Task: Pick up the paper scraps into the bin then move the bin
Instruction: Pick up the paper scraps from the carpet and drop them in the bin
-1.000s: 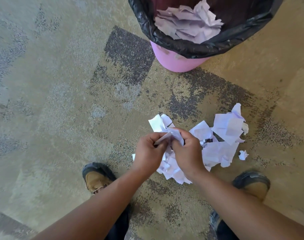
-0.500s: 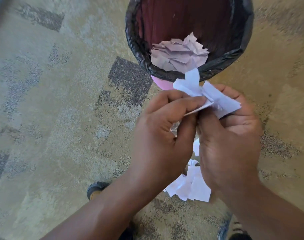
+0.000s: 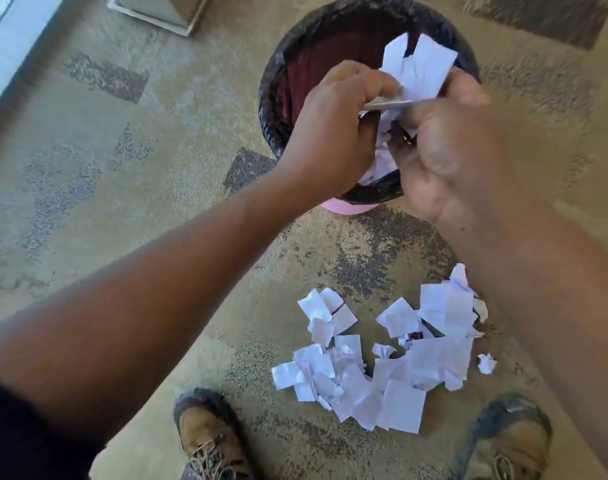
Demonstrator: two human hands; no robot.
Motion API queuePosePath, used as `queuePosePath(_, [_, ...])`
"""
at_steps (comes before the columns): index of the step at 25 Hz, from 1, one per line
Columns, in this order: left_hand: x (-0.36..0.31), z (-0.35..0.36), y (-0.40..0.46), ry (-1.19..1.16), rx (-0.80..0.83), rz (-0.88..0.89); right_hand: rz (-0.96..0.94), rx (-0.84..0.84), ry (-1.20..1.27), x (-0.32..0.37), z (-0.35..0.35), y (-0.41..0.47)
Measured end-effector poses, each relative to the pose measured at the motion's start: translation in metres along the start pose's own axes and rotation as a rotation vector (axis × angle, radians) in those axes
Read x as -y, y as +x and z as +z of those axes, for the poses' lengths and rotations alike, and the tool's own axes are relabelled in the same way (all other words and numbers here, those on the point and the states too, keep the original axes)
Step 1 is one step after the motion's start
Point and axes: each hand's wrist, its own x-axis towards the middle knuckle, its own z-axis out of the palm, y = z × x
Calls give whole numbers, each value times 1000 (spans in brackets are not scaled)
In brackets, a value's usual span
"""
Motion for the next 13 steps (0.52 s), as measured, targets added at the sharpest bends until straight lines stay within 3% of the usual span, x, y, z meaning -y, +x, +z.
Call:
queuePosePath(3, [13, 5, 1, 116, 198, -128, 116, -11, -116, -4, 3, 3])
queuePosePath(6, [8, 1, -3, 150, 221, -210, 142, 11, -197, -5, 3, 3])
queuePosePath(9, [-1, -3, -16, 66, 72, -166, 119, 51, -195, -9, -4, 2])
queuePosePath(13, [-1, 2, -62, -62, -290, -35, -26, 109, -237, -23, -26, -22])
